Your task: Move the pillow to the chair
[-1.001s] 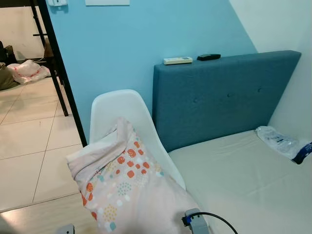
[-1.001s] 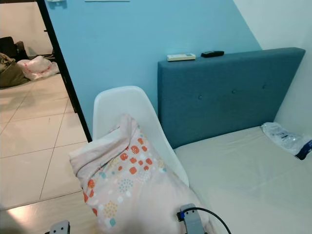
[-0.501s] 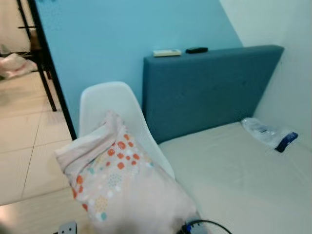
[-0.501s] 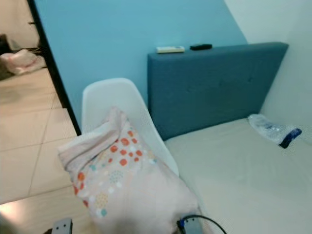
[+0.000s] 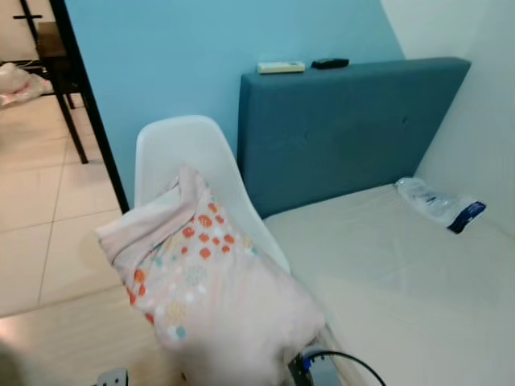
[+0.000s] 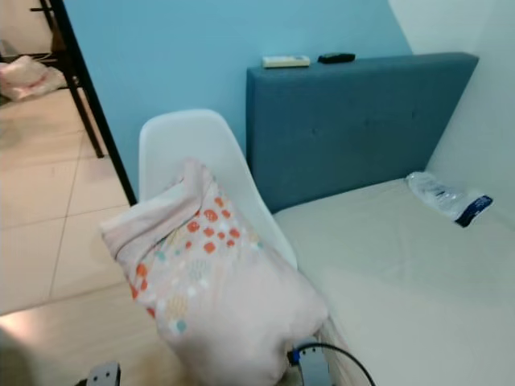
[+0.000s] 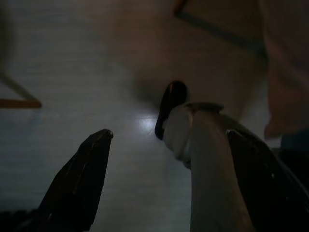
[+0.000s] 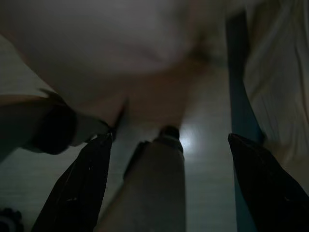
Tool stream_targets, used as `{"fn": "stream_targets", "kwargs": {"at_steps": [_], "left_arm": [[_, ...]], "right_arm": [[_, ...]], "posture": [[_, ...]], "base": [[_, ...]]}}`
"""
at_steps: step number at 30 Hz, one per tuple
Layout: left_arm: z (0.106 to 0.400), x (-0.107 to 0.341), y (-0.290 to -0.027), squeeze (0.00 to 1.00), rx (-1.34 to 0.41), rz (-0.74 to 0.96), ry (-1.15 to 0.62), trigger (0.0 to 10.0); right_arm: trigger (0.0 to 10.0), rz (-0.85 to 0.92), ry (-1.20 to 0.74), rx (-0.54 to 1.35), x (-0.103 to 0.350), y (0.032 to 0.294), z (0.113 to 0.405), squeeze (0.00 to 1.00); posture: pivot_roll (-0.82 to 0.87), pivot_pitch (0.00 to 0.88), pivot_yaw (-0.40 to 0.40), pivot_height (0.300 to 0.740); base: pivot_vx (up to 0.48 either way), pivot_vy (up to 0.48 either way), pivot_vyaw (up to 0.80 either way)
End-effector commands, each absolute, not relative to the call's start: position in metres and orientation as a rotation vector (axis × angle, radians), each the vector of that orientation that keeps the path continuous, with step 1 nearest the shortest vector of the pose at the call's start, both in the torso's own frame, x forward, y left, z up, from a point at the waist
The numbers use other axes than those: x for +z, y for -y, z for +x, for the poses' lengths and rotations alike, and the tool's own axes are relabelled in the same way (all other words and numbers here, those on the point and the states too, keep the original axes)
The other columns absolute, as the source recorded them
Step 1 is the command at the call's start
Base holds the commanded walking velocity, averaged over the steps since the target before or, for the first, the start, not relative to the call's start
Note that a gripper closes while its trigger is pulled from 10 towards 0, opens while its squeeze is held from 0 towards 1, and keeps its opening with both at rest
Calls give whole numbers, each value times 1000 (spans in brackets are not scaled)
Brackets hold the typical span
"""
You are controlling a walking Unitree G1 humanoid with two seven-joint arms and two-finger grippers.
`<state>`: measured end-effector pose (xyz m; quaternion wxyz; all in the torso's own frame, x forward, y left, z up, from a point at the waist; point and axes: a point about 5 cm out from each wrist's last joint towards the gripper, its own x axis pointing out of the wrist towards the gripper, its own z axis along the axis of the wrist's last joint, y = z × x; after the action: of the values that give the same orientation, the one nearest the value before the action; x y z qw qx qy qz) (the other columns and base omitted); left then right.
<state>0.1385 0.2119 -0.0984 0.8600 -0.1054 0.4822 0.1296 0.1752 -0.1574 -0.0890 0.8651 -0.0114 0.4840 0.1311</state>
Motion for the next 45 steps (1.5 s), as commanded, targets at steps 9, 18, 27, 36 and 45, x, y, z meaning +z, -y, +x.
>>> {"fn": "stream_targets", "kwargs": {"at_steps": [9, 18, 27, 36, 45], "left_arm": [[140, -98, -211, 0, 247, -205, -1018, 10000], [149, -95, -206, 0, 159, -155, -1003, 10000], [150, -95, -207, 0, 148, -146, -1003, 10000], [141, -98, -208, 0, 154, -96, -1037, 10000], [127, -100, -226, 0, 291, 31, -1096, 10000]], "right_arm": [[10000, -34, -1030, 271, -91, 158, 171, 0], [10000, -35, -1034, 263, -91, 157, 171, 0], [10000, -13, -1050, 223, -92, 157, 170, 0], [10000, -129, -1106, 190, -96, 169, 163, 0], [10000, -229, -1155, 182, -98, 184, 155, 0]], "posture": [[87, 0, -47, 740], [80, 0, -35, 740], [72, 0, -24, 740], [74, 0, -30, 740], [60, 0, -40, 740]], "base": [[-348, 0, 0], [-135, 0, 0], [0, 0, -700], [0, 0, -783], [0, 0, -783]]}}
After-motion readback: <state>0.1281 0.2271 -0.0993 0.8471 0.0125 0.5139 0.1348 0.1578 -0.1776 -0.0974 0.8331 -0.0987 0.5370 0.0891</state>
